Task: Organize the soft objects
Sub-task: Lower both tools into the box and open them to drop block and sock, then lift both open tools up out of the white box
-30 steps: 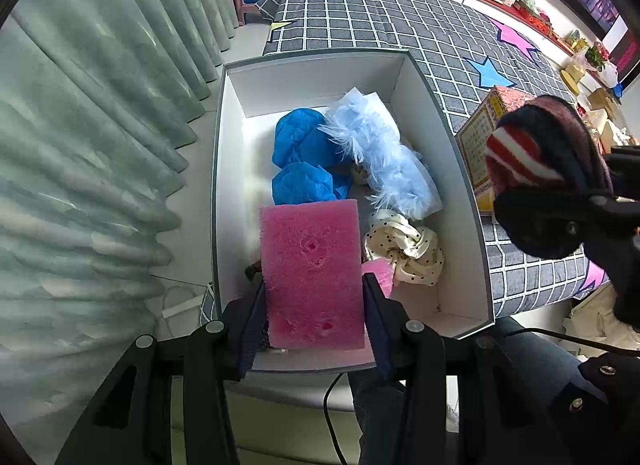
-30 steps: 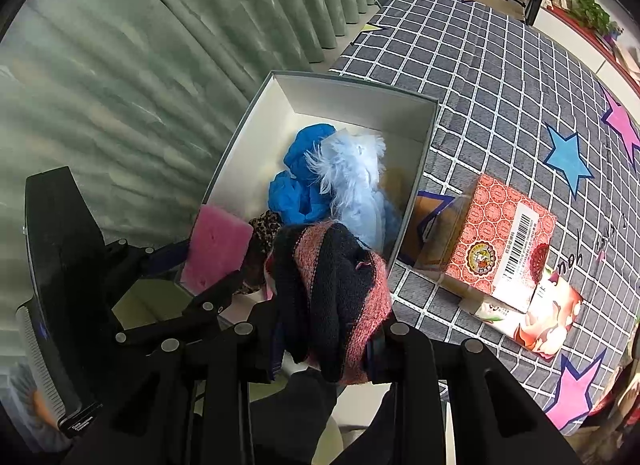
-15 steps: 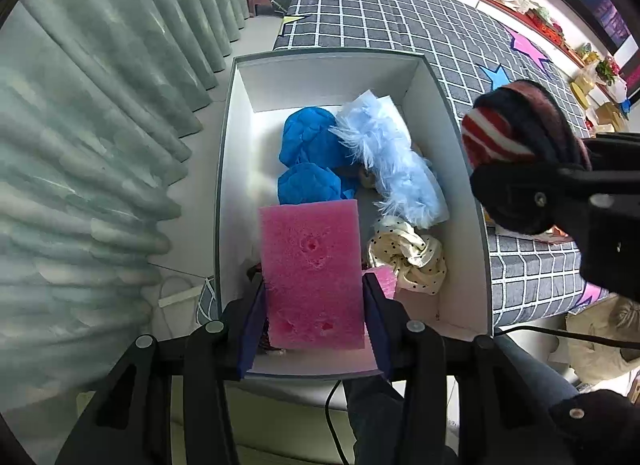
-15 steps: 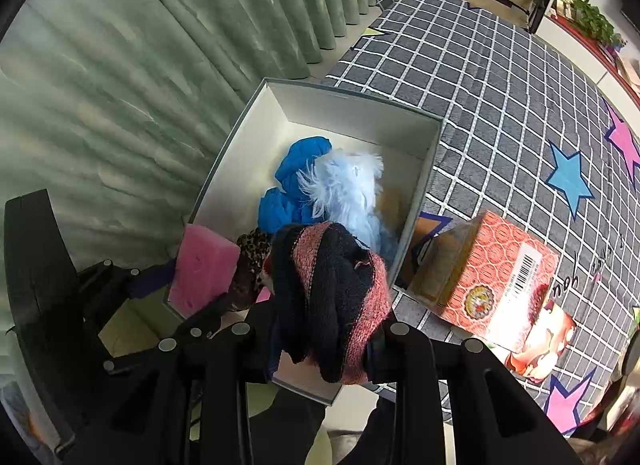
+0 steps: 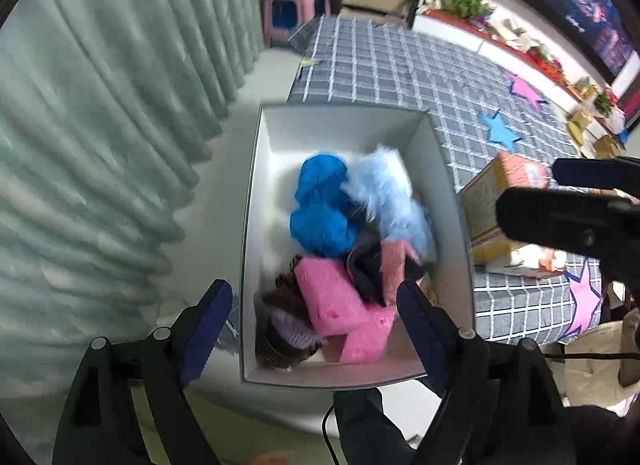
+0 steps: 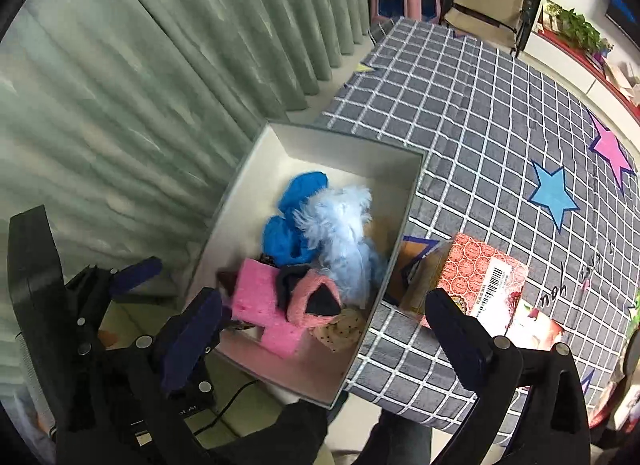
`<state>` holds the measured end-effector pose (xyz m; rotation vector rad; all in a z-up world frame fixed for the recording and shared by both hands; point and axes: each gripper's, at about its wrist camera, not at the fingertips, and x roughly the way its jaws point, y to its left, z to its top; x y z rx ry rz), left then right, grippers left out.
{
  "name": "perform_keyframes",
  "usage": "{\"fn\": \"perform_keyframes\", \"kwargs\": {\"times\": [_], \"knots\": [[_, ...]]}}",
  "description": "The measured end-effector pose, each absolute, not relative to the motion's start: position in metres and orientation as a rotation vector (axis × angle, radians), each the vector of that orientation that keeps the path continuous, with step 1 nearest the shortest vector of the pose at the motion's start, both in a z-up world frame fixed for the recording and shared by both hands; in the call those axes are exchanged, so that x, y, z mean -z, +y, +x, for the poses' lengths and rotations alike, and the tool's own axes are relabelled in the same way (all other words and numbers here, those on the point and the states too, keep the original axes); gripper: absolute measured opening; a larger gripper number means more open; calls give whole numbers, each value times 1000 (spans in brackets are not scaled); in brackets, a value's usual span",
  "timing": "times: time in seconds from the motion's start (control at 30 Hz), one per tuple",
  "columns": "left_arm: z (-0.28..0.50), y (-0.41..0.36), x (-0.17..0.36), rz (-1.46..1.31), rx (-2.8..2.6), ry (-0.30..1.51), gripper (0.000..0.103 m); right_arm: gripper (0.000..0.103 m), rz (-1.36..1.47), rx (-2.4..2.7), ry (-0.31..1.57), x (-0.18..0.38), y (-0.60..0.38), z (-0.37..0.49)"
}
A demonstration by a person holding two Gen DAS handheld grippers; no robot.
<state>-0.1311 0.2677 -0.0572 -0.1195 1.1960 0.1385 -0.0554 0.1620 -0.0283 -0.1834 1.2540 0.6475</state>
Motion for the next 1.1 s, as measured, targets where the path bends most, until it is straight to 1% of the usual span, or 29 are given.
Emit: {"fn": "perform_keyframes", "kwargs": {"times": [0.17, 0.2, 0.27, 0.33, 0.47, 1.1], "knots": [[-128, 263, 44, -97, -111, 1227, 87, 102, -197, -619, 1196, 9, 159, -62], [-128, 265, 44, -117, -111, 1237, 87, 102, -209, -611, 1182, 5, 158, -64], [-128, 266, 44, -153, -106, 1266, 92, 102, -237, -585, 1163, 0, 158, -68], [-130, 263, 41, -142, -123, 1262, 92, 102, -248, -574, 1154, -2, 157, -70], [-131, 258, 33, -81, -161, 1238, 92, 102, -253, -571, 1171, 1, 158, -71], [-136, 268, 43, -120, -162, 1267, 93, 102, -298, -590, 1204, 15, 168, -78]]}}
